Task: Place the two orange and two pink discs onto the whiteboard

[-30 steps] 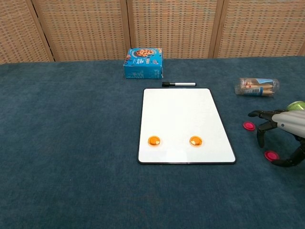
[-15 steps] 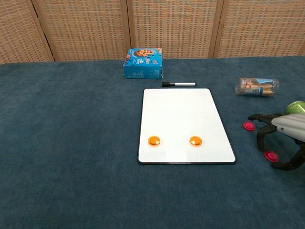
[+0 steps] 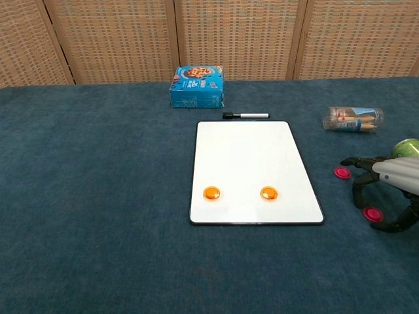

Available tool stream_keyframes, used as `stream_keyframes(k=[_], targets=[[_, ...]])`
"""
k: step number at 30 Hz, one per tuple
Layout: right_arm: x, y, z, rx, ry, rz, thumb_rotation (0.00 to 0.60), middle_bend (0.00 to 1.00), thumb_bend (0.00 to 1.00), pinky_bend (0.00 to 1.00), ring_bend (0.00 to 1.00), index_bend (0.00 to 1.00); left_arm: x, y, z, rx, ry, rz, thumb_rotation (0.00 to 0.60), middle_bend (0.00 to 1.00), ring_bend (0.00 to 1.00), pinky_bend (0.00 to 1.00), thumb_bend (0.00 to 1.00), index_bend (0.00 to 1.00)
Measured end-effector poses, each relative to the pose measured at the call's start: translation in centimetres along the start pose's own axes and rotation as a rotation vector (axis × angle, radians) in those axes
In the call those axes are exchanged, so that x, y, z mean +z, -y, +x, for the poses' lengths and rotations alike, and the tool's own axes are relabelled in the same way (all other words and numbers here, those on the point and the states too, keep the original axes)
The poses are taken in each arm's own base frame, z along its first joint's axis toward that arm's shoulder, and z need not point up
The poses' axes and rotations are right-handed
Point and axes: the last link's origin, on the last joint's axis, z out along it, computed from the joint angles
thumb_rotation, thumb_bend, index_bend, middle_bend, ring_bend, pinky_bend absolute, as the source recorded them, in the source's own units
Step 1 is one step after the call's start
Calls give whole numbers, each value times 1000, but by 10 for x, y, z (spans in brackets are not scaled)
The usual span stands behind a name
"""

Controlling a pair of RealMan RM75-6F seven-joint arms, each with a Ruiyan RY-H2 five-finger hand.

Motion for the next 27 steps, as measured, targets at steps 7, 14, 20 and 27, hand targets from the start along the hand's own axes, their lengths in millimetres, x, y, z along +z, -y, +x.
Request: stream_keyframes(k=[7, 14, 20, 27], targets=[[-1, 0, 0, 6, 1, 3, 600, 0, 363, 0, 0, 554, 0, 0, 0, 0, 1, 0, 600, 0, 0, 0, 0, 0], [-1, 1, 2, 10, -8, 6, 600, 0, 363, 0, 0, 554, 0, 0, 0, -1, 0, 0, 600, 0, 0, 0, 0, 0], [3, 6, 10, 13, -28, 18, 600, 0, 363, 0, 0, 554, 0, 0, 0, 0, 2, 3, 600, 0, 0, 0, 0, 0], [16, 31, 38, -11, -77, 70, 600, 0, 363, 0, 0, 554, 1, 0, 0, 1, 1, 3, 600, 0, 0, 0, 0, 0]])
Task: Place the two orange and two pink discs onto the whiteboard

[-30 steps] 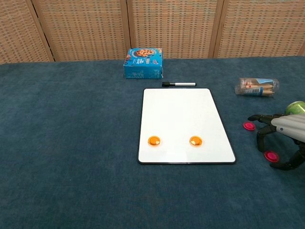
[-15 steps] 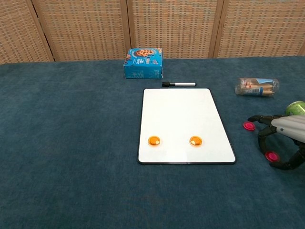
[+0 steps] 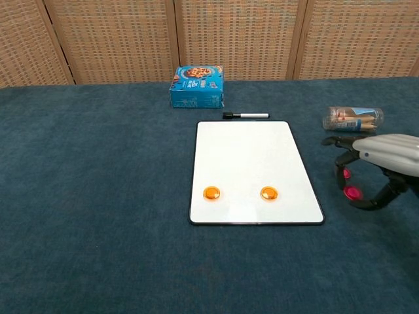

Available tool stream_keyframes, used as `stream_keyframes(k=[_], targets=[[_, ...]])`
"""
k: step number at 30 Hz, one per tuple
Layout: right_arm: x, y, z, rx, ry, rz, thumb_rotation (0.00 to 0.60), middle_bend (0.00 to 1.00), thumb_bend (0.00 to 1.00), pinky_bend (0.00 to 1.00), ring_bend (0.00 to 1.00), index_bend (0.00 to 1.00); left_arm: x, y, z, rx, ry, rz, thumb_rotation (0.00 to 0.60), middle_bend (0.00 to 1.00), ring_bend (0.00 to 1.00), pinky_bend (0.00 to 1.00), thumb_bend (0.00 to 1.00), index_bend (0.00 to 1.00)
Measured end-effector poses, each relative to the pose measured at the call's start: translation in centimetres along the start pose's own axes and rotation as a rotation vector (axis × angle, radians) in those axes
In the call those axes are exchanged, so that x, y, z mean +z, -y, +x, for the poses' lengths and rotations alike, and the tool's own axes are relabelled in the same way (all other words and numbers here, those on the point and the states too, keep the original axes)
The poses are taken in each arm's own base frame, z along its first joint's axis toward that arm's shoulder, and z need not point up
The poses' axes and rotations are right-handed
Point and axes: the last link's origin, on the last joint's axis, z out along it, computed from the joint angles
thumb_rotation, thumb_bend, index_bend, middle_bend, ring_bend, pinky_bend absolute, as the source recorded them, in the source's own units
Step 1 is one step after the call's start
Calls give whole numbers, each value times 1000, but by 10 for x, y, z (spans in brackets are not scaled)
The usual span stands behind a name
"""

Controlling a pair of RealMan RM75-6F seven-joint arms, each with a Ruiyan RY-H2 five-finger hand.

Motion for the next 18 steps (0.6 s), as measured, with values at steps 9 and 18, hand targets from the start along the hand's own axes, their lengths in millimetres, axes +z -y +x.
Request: stream_keyframes(k=[9, 18], targets=[[47, 44, 40, -45, -41, 31, 600, 0, 363, 0, 0, 554, 7, 3, -1, 6, -1, 25, 600, 0, 0, 0, 0, 0], [95, 103, 45, -79, -5, 47, 600, 0, 363, 0, 0, 554, 14, 8, 0, -6, 1, 52, 600, 0, 0, 0, 0, 0]])
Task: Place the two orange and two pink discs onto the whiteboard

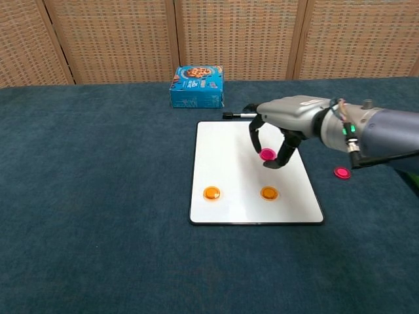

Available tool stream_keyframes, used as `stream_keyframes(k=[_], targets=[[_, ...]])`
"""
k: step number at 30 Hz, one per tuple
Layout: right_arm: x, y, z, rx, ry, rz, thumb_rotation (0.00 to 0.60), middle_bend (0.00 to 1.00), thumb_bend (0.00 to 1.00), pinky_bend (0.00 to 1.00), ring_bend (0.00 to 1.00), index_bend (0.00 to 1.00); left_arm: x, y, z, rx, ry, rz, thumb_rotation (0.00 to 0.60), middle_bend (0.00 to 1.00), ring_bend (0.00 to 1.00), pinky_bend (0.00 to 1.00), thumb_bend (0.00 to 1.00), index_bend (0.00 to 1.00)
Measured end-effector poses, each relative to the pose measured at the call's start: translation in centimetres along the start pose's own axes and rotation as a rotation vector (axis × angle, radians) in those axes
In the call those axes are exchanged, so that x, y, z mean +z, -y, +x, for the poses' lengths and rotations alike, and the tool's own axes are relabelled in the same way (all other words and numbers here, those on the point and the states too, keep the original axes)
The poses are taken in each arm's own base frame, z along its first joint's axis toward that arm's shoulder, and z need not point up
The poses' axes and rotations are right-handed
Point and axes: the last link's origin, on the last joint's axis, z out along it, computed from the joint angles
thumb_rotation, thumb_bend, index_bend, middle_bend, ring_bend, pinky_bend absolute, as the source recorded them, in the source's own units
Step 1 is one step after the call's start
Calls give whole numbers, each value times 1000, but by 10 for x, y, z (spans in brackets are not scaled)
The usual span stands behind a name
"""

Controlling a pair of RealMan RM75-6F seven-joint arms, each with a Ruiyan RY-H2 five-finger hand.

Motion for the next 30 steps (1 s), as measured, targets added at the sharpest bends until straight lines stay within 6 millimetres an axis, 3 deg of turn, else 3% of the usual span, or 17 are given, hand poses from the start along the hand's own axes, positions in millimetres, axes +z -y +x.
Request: stream_keyframes(k=[7, 15, 16, 19, 21, 26, 30], targets=[[26, 31, -10, -4, 37, -21, 600, 0, 363, 0, 0, 554, 2, 3, 1, -9, 9, 10, 600, 0, 0, 0, 0, 0], [42, 44, -9, -5, 40, -63, 600, 0, 355, 0, 0, 542, 4, 5, 3, -17, 13, 15, 600, 0, 0, 0, 0, 0], [42, 45, -8, -6, 40, -65, 600, 0, 331, 0, 0, 507, 4, 5, 3, -16, 13, 14, 600, 0, 0, 0, 0, 0], [42, 46, -8, 4, 41, -71, 600, 0, 165, 0, 0, 258, 4, 5, 3, -16, 13, 14, 600, 0, 0, 0, 0, 0], [42, 47, -6, 18, 35, -69, 600, 0, 131, 0, 0, 175, 4, 5, 3, -16, 13, 15, 600, 0, 0, 0, 0, 0], [36, 45, 2, 30, 5, -58, 600, 0, 142, 0, 0, 164, 4, 6, 3, -17, 16, 17, 600, 0, 0, 0, 0, 0], [26, 30, 10, 34, -21, -65, 600, 0, 212, 0, 0, 268, 4, 6, 2, -18, 18, 15, 600, 0, 0, 0, 0, 0]])
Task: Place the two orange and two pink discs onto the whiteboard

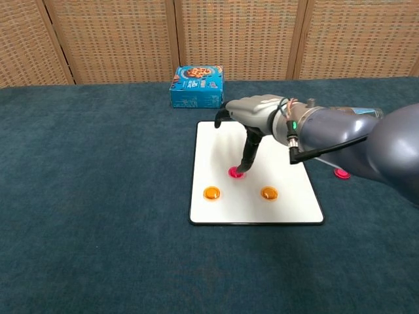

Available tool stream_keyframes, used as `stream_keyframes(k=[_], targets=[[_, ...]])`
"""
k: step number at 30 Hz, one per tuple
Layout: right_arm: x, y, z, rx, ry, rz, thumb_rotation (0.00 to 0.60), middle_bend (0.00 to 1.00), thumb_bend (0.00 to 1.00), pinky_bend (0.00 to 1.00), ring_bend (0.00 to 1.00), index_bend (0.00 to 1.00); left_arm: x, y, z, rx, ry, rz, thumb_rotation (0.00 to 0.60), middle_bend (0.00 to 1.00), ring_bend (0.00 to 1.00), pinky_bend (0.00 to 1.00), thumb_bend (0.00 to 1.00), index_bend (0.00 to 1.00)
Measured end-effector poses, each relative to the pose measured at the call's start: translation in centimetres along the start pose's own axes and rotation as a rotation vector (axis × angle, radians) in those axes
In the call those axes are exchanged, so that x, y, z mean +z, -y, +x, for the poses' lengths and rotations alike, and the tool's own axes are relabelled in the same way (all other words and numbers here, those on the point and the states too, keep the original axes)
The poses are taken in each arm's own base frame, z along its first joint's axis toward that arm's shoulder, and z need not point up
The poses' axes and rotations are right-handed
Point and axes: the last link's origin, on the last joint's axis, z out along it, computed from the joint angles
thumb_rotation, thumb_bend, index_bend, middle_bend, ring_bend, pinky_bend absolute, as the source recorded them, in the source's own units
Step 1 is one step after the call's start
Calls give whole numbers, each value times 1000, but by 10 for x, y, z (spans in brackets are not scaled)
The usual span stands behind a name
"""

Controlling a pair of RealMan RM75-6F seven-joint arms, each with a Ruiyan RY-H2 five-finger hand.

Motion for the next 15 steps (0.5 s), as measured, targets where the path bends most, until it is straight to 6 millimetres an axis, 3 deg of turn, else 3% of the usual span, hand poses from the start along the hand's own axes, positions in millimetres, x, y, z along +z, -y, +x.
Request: stream_keyframes(k=[4, 9, 15], targets=[[-15, -30, 4, -6, -23, -25, 600, 0, 260, 0, 0, 377, -1, -1, 0, 0, -7, -12, 600, 0, 0, 0, 0, 0], [-37, -75, -3, 6, -22, -76, 600, 0, 260, 0, 0, 390, -4, -4, -1, 6, -8, -24, 600, 0, 0, 0, 0, 0], [-53, -111, -16, 18, -5, -119, 600, 0, 260, 0, 0, 392, -5, -7, -3, 18, -7, -29, 600, 0, 0, 0, 0, 0]])
